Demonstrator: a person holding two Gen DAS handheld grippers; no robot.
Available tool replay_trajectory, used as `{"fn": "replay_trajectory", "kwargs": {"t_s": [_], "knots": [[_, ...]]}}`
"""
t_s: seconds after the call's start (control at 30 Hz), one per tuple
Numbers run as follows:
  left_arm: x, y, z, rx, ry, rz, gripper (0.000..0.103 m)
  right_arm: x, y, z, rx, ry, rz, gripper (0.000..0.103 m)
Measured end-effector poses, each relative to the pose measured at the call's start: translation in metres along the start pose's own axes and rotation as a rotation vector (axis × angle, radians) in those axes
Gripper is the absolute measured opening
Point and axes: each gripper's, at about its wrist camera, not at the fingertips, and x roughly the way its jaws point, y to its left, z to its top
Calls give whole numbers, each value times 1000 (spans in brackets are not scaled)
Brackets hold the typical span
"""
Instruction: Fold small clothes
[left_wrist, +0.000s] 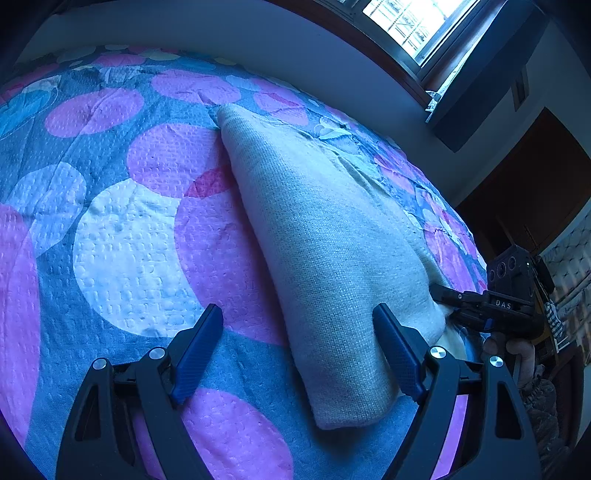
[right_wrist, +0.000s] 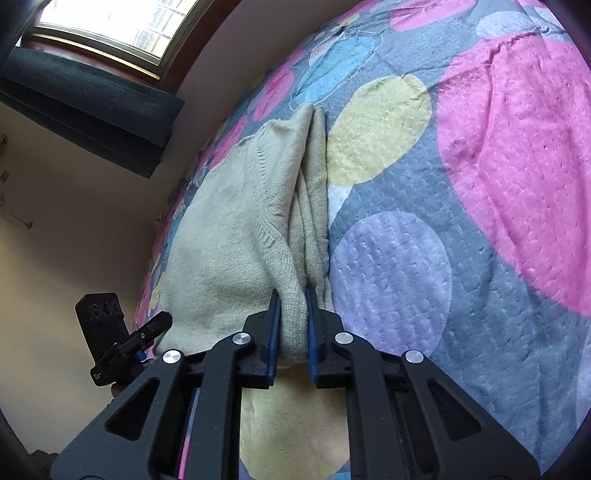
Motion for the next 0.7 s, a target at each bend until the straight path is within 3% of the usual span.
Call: {"fn": "replay_trajectory", "kwargs": {"t_s": [0.2,0.3,0.37,0.4,0.57,0.7], "knots": [[-4,5,2,-36,-10,-43,82,-4,1,0,11,-6,24,16],[-9,13,6,-102,-8,-94,82,-16,2,6,21,-15,42,31],[-9,19,13,-146,5,-133,82,-20,4,14,21,-31,46,51],[-6,22,17,-163,13,-142,82,-21,3,18,27,-37,37,54],[17,36,42,-201,46,-174,82,1,-10,54,67,2,47,54],[37,33,60,-145,65,-185,82,27,-11,81,79,33,127,54]]}}
